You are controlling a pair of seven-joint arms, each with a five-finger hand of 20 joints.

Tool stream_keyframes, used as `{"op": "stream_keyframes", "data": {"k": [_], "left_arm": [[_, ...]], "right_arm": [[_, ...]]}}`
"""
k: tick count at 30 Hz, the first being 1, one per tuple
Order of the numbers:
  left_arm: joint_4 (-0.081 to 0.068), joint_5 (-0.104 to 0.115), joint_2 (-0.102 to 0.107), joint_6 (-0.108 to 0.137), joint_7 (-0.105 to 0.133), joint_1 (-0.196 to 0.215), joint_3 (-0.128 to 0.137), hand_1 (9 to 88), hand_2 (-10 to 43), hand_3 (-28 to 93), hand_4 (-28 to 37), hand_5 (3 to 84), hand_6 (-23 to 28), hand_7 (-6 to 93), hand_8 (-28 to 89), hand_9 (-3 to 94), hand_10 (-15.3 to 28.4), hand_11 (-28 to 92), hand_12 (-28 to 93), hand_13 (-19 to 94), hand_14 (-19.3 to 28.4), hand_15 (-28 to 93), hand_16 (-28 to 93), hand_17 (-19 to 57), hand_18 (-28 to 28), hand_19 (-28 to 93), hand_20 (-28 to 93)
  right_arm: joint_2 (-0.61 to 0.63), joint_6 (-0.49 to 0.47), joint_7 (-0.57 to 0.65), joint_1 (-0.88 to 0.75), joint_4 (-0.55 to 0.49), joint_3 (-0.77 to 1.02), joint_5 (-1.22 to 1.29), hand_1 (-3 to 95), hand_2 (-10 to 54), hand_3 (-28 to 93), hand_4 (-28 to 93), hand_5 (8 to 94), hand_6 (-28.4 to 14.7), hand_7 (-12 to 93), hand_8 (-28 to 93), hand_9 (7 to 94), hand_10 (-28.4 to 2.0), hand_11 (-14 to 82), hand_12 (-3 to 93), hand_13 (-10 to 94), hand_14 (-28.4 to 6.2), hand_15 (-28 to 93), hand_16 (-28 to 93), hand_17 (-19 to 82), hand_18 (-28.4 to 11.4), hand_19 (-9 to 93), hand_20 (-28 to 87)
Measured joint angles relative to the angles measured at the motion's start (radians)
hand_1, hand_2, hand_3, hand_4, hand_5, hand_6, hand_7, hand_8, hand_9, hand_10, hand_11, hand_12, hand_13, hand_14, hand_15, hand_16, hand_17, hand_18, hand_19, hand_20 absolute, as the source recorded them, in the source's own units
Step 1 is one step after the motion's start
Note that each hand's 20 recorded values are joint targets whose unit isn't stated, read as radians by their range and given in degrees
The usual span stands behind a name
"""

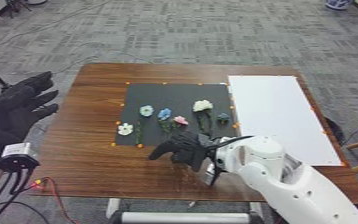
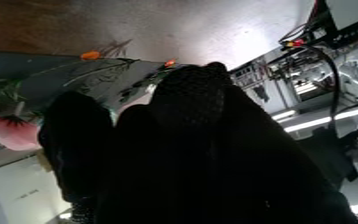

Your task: Arrange flowers

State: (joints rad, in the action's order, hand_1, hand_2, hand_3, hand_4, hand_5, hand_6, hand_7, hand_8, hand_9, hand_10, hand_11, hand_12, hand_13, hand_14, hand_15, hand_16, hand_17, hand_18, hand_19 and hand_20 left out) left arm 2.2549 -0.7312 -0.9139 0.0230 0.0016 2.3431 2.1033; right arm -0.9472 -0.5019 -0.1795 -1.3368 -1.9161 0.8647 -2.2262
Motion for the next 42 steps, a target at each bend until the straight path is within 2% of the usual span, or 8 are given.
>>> {"op": "stream_keyframes", "data": {"k": [19, 34, 42], "left_arm": [[0.001, 0.000, 0.001, 0.000, 0.000, 0.004, 0.002, 24.1, -3.1, 71, -25.4, 23.2, 0.9, 20.1, -9, 17.3, 8.1, 13, 20, 8, 11.1, 36, -2, -12.8, 19.7, 39, 10], [0.005, 0.000, -0.002, 0.002, 0.000, 0.014, 0.008, 24.2, -3.1, 71, -25.5, 23.3, 1.0, 20.5, -9, 17.2, 8.2, 13, 20, 7, 11.6, 37, -2, -12.9, 19.7, 39, 10], [0.005, 0.001, -0.003, 0.003, 0.000, 0.016, 0.009, 24.2, -3.1, 71, -25.3, 23.5, 1.3, 20.7, -9, 17.1, 8.4, 14, 20, 7, 11.7, 37, -2, -13.1, 19.8, 39, 10]], "right_arm": [[0.026, 0.090, 0.120, 0.105, 0.024, -0.123, -0.008, 15.8, 34.2, 93, -4, 47.2, 3.1, 18, -16, 93.4, -9.7, 59.5, 29.8, 92, -4.6, 85, 33, 62, -24.0, 93, 72], [0.065, 0.090, 0.099, 0.157, 0.047, -0.148, -0.026, 16.0, 33.6, 93, -4, 49.7, 3.3, 18, -16, 93.2, -9.9, 59.7, 30.4, 91, -4.9, 86, 33, 61, -24.3, 93, 72], [0.060, 0.091, 0.074, 0.138, 0.043, -0.126, -0.023, 15.7, 33.3, 93, -4, 46.7, 3.4, 18, -16, 92.4, -9.4, 60.0, 30.7, 91, -4.6, 86, 33, 61, -24.2, 93, 72]]}}
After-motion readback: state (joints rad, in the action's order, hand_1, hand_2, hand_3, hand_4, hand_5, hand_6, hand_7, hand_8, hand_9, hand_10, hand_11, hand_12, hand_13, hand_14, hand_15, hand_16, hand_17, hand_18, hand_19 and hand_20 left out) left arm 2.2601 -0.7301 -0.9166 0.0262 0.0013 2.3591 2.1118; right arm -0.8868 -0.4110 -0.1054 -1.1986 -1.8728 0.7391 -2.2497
